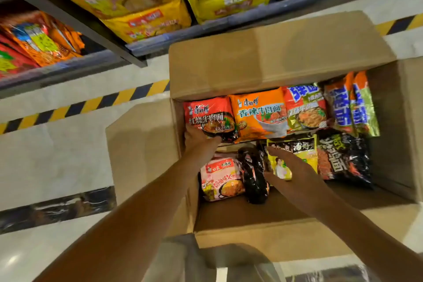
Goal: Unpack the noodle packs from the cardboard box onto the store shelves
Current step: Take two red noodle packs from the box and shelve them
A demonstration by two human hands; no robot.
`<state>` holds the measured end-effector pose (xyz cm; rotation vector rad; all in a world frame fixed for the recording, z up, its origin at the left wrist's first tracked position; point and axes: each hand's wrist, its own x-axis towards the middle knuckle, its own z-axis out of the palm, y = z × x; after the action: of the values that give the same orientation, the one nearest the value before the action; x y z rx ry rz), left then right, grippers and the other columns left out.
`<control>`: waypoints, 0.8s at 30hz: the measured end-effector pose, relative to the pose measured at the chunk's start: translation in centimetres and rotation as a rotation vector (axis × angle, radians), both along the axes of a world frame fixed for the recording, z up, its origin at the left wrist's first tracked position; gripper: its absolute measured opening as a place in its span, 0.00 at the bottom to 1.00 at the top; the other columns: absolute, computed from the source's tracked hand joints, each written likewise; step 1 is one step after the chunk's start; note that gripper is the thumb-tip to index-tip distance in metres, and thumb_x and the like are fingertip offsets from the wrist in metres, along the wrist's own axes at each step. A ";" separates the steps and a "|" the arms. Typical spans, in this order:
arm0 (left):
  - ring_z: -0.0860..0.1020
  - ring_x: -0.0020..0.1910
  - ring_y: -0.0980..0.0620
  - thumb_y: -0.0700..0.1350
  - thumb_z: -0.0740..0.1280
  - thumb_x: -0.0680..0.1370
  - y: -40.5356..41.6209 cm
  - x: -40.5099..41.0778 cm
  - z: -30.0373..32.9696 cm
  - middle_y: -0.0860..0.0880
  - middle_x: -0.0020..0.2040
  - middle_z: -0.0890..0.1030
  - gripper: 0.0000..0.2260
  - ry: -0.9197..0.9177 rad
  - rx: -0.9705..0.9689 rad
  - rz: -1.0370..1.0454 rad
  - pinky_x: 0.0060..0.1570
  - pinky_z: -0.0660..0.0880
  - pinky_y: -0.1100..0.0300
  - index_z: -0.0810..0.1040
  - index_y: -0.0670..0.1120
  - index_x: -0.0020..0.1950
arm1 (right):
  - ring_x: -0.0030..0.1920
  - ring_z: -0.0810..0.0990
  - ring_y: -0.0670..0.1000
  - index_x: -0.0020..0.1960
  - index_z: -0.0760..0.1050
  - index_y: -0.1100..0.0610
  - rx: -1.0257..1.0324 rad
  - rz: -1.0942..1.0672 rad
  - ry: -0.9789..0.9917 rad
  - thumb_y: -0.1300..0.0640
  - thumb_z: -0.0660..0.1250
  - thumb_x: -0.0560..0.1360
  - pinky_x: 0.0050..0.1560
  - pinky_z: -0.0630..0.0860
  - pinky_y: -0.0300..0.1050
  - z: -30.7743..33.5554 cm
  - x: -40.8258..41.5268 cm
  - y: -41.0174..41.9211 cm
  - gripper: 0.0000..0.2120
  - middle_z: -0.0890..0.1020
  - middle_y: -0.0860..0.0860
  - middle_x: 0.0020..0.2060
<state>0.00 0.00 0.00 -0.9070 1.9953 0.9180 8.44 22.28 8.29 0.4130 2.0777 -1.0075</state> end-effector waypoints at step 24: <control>0.76 0.51 0.50 0.46 0.74 0.75 1.7 0.7 -3.3 0.51 0.55 0.75 0.24 0.209 -0.121 0.470 0.51 0.74 0.57 0.68 0.47 0.67 | 0.74 0.62 0.43 0.75 0.64 0.39 -0.042 0.003 -0.004 0.49 0.71 0.76 0.68 0.65 0.42 -4.1 2.9 2.1 0.30 0.69 0.40 0.72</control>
<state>0.65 1.71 -3.28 -1.4384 2.0668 1.1972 11.34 24.40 4.22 0.3903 2.0496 -1.0459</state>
